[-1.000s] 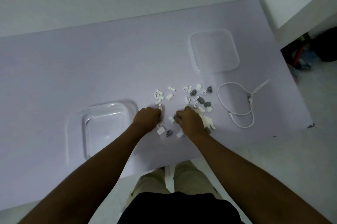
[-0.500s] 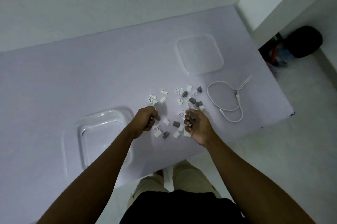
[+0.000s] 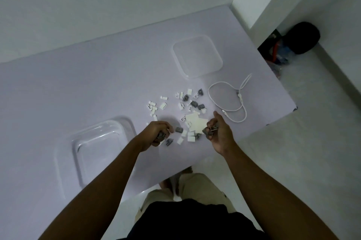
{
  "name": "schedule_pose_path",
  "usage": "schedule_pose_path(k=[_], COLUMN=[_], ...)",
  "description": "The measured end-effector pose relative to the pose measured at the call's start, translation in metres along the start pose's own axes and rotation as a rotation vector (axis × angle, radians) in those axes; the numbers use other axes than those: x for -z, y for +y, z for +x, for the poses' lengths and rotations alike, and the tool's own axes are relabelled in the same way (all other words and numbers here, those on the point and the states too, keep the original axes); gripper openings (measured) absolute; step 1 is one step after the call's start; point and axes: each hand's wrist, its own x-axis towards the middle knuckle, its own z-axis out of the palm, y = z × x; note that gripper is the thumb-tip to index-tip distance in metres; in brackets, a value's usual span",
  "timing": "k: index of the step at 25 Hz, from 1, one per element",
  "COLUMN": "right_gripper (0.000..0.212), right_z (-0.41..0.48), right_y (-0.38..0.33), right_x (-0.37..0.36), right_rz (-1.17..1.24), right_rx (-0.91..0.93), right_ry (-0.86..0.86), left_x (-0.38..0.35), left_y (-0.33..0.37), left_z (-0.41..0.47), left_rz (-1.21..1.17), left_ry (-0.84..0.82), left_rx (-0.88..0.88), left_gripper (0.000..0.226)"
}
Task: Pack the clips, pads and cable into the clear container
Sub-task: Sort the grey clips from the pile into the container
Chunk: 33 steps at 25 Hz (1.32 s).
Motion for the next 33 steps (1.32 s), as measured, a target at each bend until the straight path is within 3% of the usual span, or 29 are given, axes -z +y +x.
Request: schedule_pose_path(k=[3, 5, 9, 12, 18, 23, 30, 33], right_gripper=[0.042, 0.041, 0.018, 0.029, 0.025, 0.02, 0.019, 0.023], right_z=[0.012, 0.02, 0.027, 0.027, 0.033, 0.042, 0.018, 0.004], right_y=[0.007, 0.015, 0.032, 0.041, 0.048, 0.047, 0.033, 0.048], right_x=[0.019, 0.034, 0.053, 0.056, 0.057, 0.054, -0.013, -0.068], right_rz=[-0.217, -0.512, -1.083, -1.207, -1.395, -1.4, -0.979, -0.866], right_rx=[-0.003, 0.084, 0.398, 0.461, 0.55, 0.585, 0.599, 0.507], right_ry=[0.175, 0.234, 0.21, 0.148, 0.092, 0.094, -0.041, -0.149], left_x=[-0.004, -0.01, -0.024, -0.038, -0.056, -0.054, -0.021, 0.028], left_y=[-0.002, -0.006, -0.016, -0.016, -0.037, -0.051, -0.021, -0.038], left_z=[0.004, 0.009, 0.018, 0.009, 0.007, 0.015, -0.036, -0.083], left_rz=[-0.053, -0.014, 0.723, 1.085, 1.256, 1.213, 0.838, 0.88], left_ry=[0.086, 0.156, 0.381, 0.419, 0.491, 0.531, 0.633, 0.694], left_rx=[0.067, 0.063, -0.057, -0.049, 0.002, -0.023, -0.239, -0.141], left_gripper=[0.019, 0.017, 0.042, 0.028, 0.035, 0.028, 0.028, 0.025])
